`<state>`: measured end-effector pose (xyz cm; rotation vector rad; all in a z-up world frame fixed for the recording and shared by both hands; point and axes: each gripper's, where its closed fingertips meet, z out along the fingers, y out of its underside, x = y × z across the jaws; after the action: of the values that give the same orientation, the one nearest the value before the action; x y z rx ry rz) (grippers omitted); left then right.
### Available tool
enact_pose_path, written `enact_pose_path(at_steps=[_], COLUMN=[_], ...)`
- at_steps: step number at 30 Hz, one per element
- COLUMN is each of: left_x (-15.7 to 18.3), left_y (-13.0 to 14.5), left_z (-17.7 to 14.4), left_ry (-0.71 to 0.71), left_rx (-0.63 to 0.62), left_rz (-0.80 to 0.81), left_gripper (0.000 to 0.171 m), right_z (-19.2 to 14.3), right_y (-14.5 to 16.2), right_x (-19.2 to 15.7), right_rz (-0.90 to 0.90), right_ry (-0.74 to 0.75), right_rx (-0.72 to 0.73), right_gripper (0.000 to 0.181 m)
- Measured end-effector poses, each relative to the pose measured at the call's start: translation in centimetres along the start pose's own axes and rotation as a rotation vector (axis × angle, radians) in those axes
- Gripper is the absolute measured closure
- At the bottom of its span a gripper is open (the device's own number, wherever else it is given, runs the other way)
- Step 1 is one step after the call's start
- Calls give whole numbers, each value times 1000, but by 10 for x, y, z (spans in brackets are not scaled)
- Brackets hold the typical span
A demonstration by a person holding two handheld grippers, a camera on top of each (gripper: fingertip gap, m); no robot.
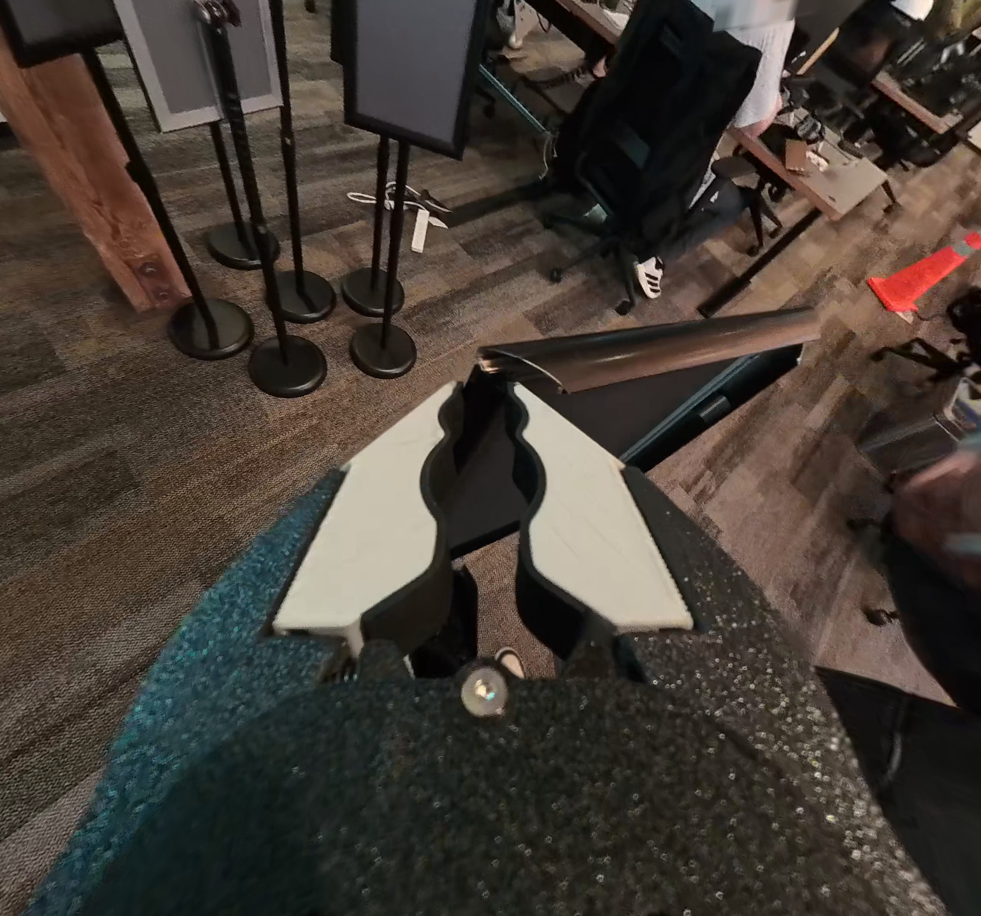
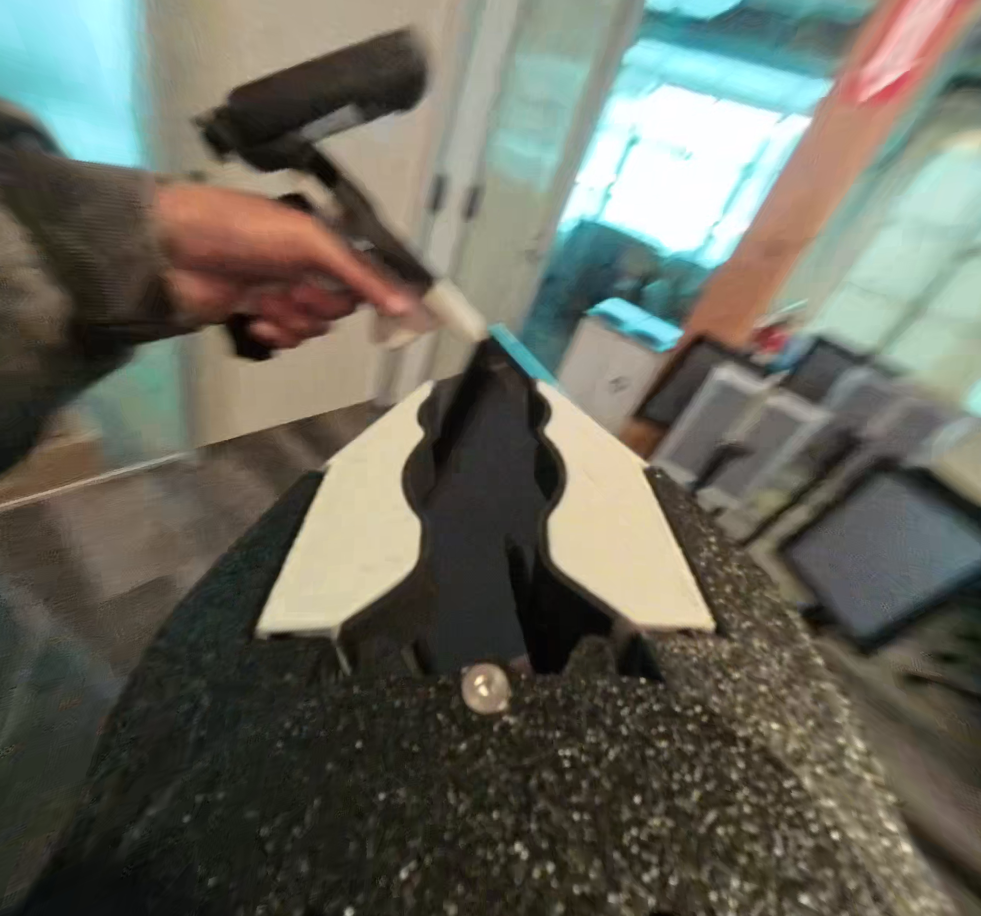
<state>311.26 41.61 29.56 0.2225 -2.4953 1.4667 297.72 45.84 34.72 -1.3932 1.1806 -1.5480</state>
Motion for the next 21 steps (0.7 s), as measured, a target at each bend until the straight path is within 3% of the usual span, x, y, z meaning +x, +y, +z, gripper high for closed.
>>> enact_pose_path(at_steps=[2,5,8,9,10,14,17,21], left_x=[-1,-2,-1,-3,-6,-6,-7,-11], left_y=[0,1,3,3,3,5,5,4], left_z=[-1,-2,-4,-5,-6,-8,-9,-10], left_ry=[13,35,43,30,25,67,38,50], left_rx=[-12,-13,-15,-13,-11,-9,-12,-13], left_rz=[9,3,6,11,16,-17,20,0], left_gripper=[158,158,158,158,158,158,158,158], right_z=[40,100,139,143,145,144,146,147], right_y=[34,70,80,80,80,74,69,67], right_x=[-46,-55,-45,-39,-38,-41,-44,-42], right_rz=[161,306,252,258,285,290,376,526], right_ry=[-181,-165,-28,25,43,84,40,-74], right_rx=[-139,-133,-104,-82,-63,-22,12,50], right_gripper=[118,121,117,132,135,130,124,133])
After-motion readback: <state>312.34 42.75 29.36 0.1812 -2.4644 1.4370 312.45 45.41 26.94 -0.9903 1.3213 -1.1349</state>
